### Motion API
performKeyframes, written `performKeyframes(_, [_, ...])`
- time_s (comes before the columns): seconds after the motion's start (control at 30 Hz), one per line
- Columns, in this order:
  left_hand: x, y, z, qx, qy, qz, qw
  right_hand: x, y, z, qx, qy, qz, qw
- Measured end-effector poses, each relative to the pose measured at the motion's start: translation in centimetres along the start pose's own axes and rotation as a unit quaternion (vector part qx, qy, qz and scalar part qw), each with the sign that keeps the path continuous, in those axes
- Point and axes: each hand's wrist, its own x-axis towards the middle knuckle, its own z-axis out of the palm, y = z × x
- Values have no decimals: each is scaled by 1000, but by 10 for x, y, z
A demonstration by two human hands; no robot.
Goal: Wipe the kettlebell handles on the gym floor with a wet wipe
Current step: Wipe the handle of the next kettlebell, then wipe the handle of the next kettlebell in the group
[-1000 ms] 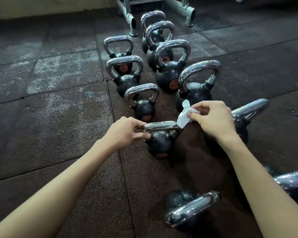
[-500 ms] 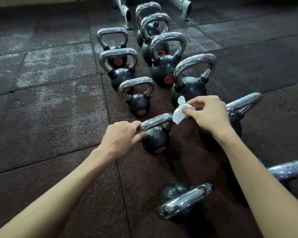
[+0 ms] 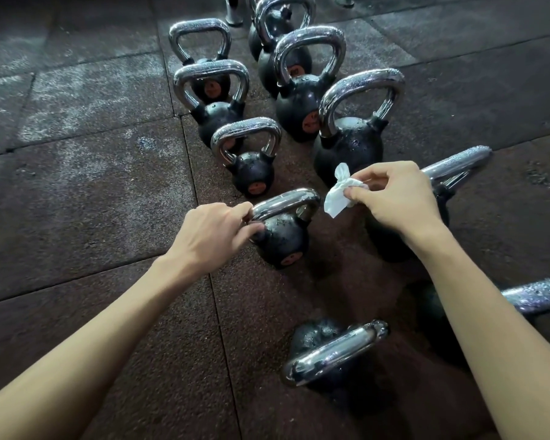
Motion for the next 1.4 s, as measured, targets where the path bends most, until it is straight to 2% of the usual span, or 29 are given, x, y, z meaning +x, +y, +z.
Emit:
performKeyframes(0.1, [-1, 3, -2, 10, 1, -17, 1000, 0, 5, -2, 5, -4, -1, 1000])
performKeyframes(0.23, [6, 5, -15, 44, -45, -31, 998, 6, 2, 5, 22, -6, -5, 1000])
performKeyframes(0.3, [17, -2, -31, 19, -118, -33, 992, 14, -4, 8, 36, 3, -18, 999])
performKeyframes(0.37, [32, -10, -54, -47, -221, -49, 973, 22, -10, 11, 47, 10, -30, 998])
performKeyframes(0.4, [40, -13, -66, -89, -244, -63, 964, 26, -13, 11, 50, 10, -37, 998])
performKeyframes(0.43, [47, -17, -75, -131, -237, -79, 959, 30, -17, 12, 54, 7, -42, 998])
performKeyframes(0.5, [62, -32, -83, -161, -148, -121, 968, 38, -25, 13, 68, 5, -46, 997])
performKeyframes(0.57, [77, -47, -80, -125, -44, -166, 977, 48, -32, 14, 69, 5, -50, 996])
performKeyframes(0.67, [95, -60, -72, -109, 13, -223, 968, 66, -49, 24, 47, 9, -70, 996])
performKeyframes(0.87, [142, -92, -59, -124, -7, -202, 972, 102, -72, 57, -32, 11, -113, 993])
performKeyframes(0.97, [161, -108, -45, -148, -21, -187, 971, 113, -76, 77, -64, 9, -117, 991])
performKeyframes(1.07, [177, -122, -26, -126, -30, -164, 978, 130, -83, 102, -71, 34, -112, 991])
performKeyframes(1.17, [190, -141, -13, -160, -68, -156, 972, 152, -94, 130, -72, 76, -117, 988])
performKeyframes(1.3, [207, -161, -10, -194, -118, -146, 963, 168, -100, 165, -165, 45, -92, 981])
performKeyframes(1.4, [219, -174, -5, -242, -169, -138, 945, 163, -99, 179, -170, 55, -65, 982])
